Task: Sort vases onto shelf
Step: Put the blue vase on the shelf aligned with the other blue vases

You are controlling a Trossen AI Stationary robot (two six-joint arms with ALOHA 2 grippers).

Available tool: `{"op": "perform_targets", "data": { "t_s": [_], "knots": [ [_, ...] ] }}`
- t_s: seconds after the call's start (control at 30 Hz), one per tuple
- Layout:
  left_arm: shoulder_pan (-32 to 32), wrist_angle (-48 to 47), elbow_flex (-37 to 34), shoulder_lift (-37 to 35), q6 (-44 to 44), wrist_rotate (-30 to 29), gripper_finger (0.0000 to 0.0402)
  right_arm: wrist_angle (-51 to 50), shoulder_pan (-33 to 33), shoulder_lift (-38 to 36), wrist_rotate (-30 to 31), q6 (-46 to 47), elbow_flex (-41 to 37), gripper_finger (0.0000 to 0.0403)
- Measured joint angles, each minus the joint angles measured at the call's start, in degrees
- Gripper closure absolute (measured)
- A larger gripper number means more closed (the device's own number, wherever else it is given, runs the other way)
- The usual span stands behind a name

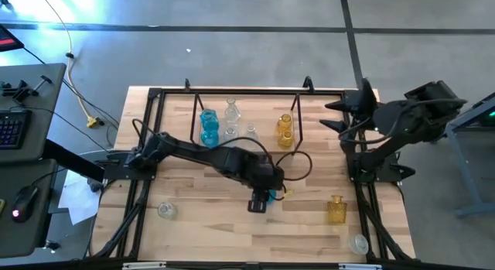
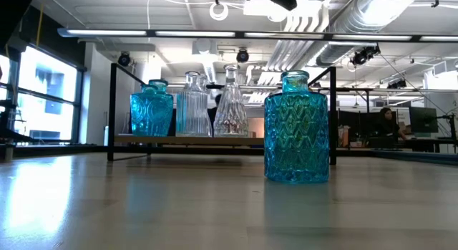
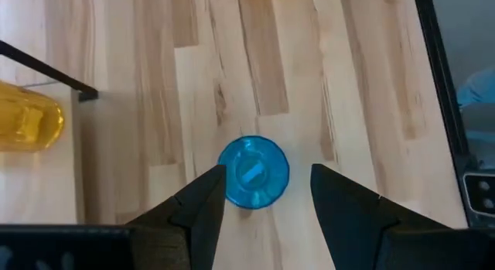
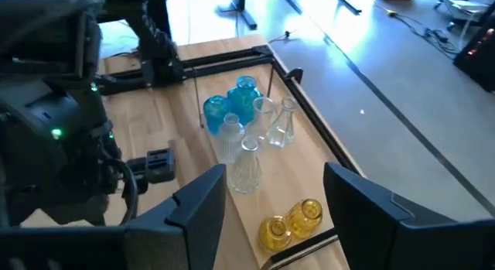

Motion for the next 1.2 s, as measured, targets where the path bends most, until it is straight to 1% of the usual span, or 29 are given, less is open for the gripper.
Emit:
{"op": "perform_targets", "data": {
  "t_s": [0.13,0.3,0.4,0.63,0.77,0.93,1.0,1.13,1.2],
  "knots": [
    [-0.15,-0.06,0.0,1.14,-1.68,0.65,0.0222,0.0,0.0,-1.63,-0.14,-0.57,0.0,0.0203],
    [-0.69,2.52,0.09,3.63,-1.96,5.15,0.0222,0.0,0.0,-3.33,-0.14,-0.74,0.0,0.0203],
    [-1.05,2.58,0.07,5.49,-3.39,6.35,0.0222,0.0,0.0,-4.08,-0.17,-0.92,0.0,0.0203],
    [-1.26,3.88,-0.02,7.3,-4.82,5.43,0.0222,0.0,0.0,-4.74,-1.21,-2.35,0.0,0.0203],
    [-0.58,2.87,-0.02,7.35,-4.9,3.44,0.0222,0.0,0.0,-4.76,-1.95,-2.89,0.01,0.0203],
    [0.53,0.44,-0.02,7.35,-5.79,2.61,0.0222,0.0,0.0,-4.76,-2.8,-3.3,0.02,0.0203],
    [0.83,0.33,0.04,7.66,-6.04,2.84,0.0222,0.02,0.0,-4.76,-3.07,-3.26,0.0,0.0203],
    [1.05,-1.52,-0.02,7.85,-7.68,5.39,0.0222,0.02,0.0,-4.76,-3.63,-3.28,0.0,0.0203],
    [0.78,-0.68,0.0,7.83,-7.7,4.42,0.0222,0.0,0.0,-4.76,-3.63,-3.28,0.02,0.0203]
  ]
}}
